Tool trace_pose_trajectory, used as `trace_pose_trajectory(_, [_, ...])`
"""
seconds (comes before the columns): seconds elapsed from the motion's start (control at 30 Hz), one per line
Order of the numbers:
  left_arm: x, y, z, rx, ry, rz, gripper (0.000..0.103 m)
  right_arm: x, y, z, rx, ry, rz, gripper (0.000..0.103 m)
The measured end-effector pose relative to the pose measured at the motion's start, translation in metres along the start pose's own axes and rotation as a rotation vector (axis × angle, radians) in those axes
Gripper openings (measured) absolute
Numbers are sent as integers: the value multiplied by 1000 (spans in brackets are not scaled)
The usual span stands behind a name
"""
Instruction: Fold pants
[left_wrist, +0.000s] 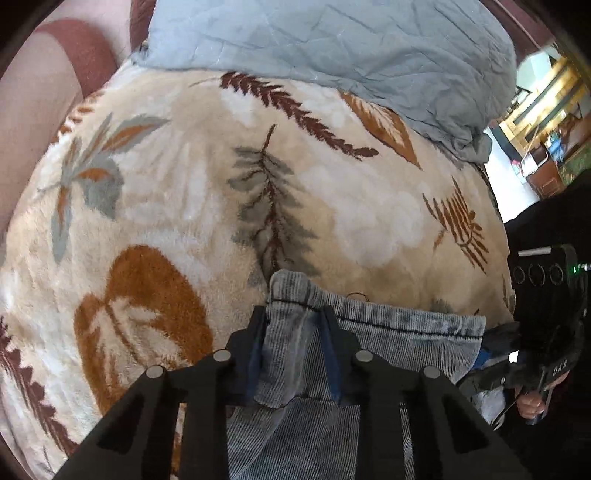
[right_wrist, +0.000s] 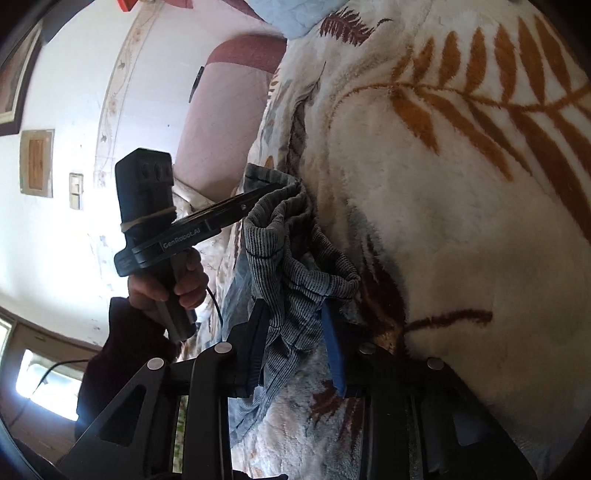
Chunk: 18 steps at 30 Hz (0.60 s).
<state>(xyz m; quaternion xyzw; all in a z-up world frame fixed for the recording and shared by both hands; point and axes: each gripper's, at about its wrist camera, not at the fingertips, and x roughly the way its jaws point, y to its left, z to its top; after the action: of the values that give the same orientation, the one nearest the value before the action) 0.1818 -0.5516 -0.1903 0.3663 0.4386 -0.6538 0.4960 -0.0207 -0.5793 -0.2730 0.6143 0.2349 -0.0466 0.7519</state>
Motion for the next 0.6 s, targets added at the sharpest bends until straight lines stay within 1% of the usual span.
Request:
trace_pose_trajectory(0.07, [-3, -6, -1, 33, -5, 29, 30, 1, 0, 0, -4, 2, -5, 27])
trace_pose_trajectory(0.17, [-2, -23, -3, 129, 0, 117, 31, 2, -1, 1, -9, 7, -10, 27])
trace_pose_trajectory(0.2, [-2, -27, -4, 142, -4, 128, 32, 2, -2, 2, -11, 8, -12, 27])
trace_pose_trajectory(0.27, [-2, -34, -8, 160, -13, 111, 39, 3, -1, 2, -15, 9, -15, 27])
trace_pose_trajectory(0.33, [-6, -38, -10, 178, -36, 102, 41, 3, 0, 2, -18, 11, -16, 27])
trace_pose_trajectory(0.47, [-2, -32, -6, 148, -29, 97, 41, 6, 0, 1, -18, 11, -18, 27])
trace_pose_trajectory(0.53, [4, -27, -5, 137, -13, 152, 41, 6, 1, 2, -13, 11, -16, 27])
trace_pose_trajectory(0.57, [6, -24, -5, 128, -6, 151, 46, 6, 1, 2, -11, 11, -16, 27])
trace_pose_trajectory(0.6, [7, -22, -5, 122, -6, 149, 46, 6, 0, 2, -5, 10, -11, 29])
